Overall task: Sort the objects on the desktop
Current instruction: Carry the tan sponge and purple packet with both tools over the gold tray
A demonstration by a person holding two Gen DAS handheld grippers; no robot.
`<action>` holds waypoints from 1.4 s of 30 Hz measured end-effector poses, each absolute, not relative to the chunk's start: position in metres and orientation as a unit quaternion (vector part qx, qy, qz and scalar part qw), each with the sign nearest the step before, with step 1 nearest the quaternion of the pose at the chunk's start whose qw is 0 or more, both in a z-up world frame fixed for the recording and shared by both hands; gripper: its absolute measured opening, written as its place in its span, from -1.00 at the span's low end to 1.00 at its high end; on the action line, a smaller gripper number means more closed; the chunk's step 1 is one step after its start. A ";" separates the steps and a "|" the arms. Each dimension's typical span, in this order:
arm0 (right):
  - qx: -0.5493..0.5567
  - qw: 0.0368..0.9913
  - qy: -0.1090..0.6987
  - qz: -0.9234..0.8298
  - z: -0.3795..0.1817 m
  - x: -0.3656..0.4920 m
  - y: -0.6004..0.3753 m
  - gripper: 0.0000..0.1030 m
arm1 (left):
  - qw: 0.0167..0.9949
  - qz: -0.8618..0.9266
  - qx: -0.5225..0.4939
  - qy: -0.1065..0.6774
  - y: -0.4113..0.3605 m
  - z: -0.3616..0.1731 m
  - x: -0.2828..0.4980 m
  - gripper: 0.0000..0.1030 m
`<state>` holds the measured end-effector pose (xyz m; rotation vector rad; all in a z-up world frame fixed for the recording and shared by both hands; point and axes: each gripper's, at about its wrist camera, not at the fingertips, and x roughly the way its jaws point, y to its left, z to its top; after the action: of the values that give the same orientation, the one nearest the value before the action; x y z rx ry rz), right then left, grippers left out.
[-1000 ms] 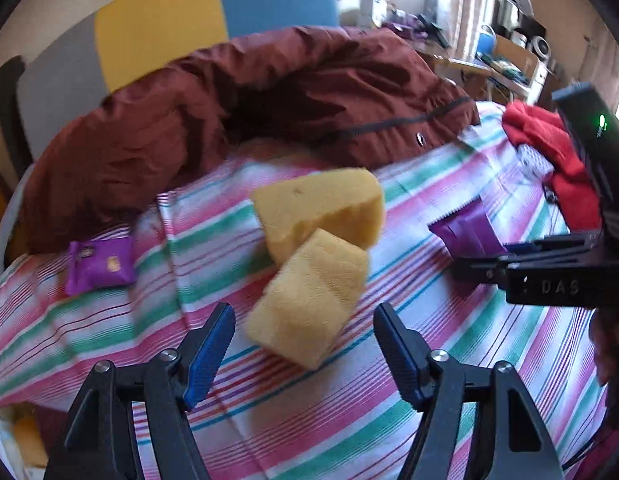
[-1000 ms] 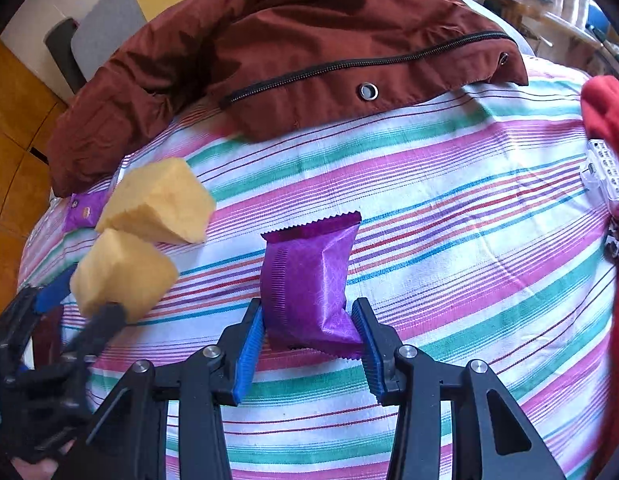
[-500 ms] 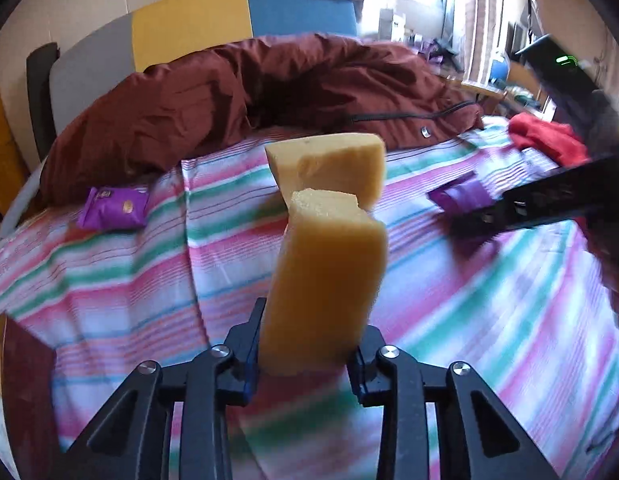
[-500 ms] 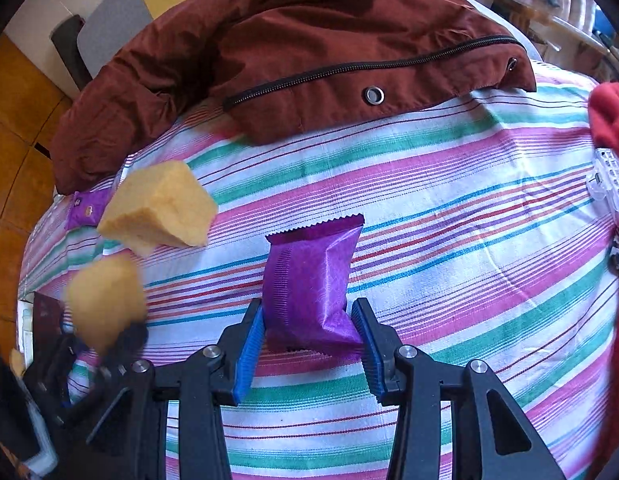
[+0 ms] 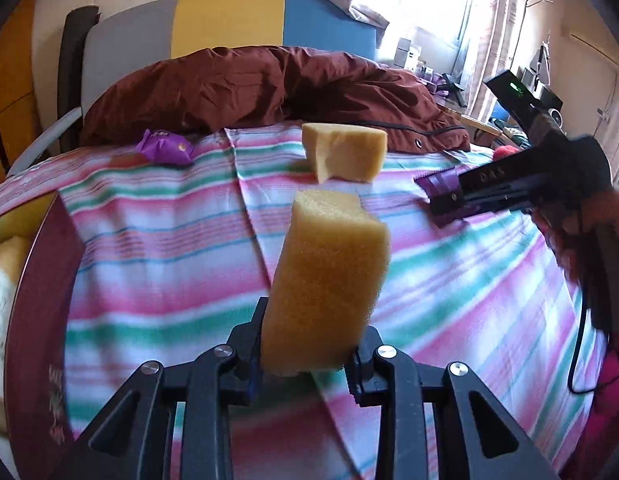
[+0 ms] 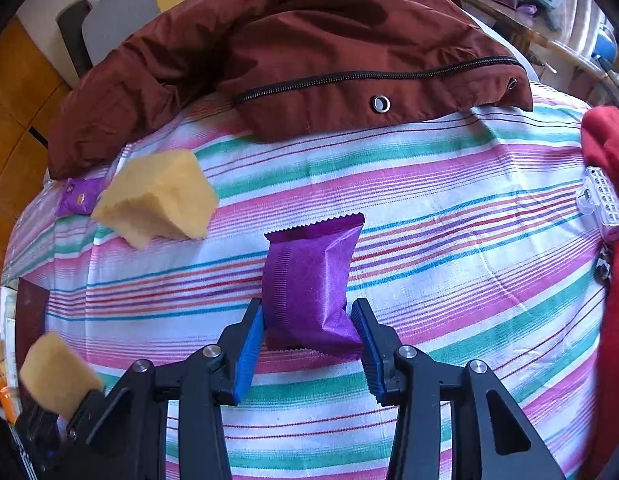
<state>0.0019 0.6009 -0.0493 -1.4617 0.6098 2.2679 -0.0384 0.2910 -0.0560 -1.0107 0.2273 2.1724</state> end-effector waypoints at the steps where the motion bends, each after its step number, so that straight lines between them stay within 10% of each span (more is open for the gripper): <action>1: -0.524 0.187 0.209 0.804 -0.048 0.002 0.597 -0.16 | 0.361 0.842 -0.391 0.090 0.289 -0.056 -0.036 -0.39; 20: -0.499 0.104 0.250 0.823 -0.007 0.044 0.480 -0.23 | 0.463 0.820 -0.334 0.036 0.202 0.000 0.068 -0.39; 42: -0.493 -0.030 0.140 0.858 0.044 -0.078 0.297 -0.23 | 0.287 0.866 -0.407 -0.049 0.022 -0.005 -0.024 -0.36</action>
<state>-0.0785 0.2967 0.0440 -1.5798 0.4491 2.7474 -0.0244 0.0218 -0.0053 -1.0869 -0.1301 2.3145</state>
